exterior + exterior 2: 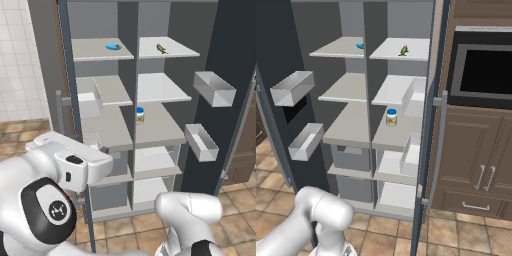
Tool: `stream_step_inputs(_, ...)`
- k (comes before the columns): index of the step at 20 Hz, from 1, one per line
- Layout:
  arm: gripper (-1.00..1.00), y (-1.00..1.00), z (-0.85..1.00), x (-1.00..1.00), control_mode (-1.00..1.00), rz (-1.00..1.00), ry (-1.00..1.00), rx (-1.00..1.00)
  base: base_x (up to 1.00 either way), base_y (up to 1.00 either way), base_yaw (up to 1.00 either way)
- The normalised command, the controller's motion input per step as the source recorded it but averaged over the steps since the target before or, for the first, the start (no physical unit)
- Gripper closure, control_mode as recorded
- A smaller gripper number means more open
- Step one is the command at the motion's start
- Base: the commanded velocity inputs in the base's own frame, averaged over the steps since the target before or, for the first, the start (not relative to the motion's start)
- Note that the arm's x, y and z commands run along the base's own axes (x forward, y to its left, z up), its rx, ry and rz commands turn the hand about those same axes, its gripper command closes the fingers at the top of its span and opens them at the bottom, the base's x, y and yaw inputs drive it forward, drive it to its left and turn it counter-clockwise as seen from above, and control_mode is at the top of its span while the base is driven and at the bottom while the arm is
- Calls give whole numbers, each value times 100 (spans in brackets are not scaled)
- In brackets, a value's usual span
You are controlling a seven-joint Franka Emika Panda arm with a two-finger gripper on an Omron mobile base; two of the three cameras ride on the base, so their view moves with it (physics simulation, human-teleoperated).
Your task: Pick up the frozen fish from the freezer, place it on any shelf in the fridge, and close the fridge and freezer doors when done.
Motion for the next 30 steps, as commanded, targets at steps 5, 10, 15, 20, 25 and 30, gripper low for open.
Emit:
stream_step_inputs(5,-100,26,-48,47,-100,-13,0,0,0,0,0)
stream_step_inputs(10,-100,25,-44,62,-100,-13,0,0,0,0,0)
stream_step_inputs(15,-100,3,-40,62,-100,-6,0,-1,0,0,0)
stream_step_inputs(20,-100,20,-27,70,-100,-6,0,-3,0,0,0)
stream_step_inputs(25,-100,30,-31,58,-100,-5,0,-5,0,0,0)
stream_step_inputs(30,-100,39,-26,49,-100,-6,0,-5,0,0,0)
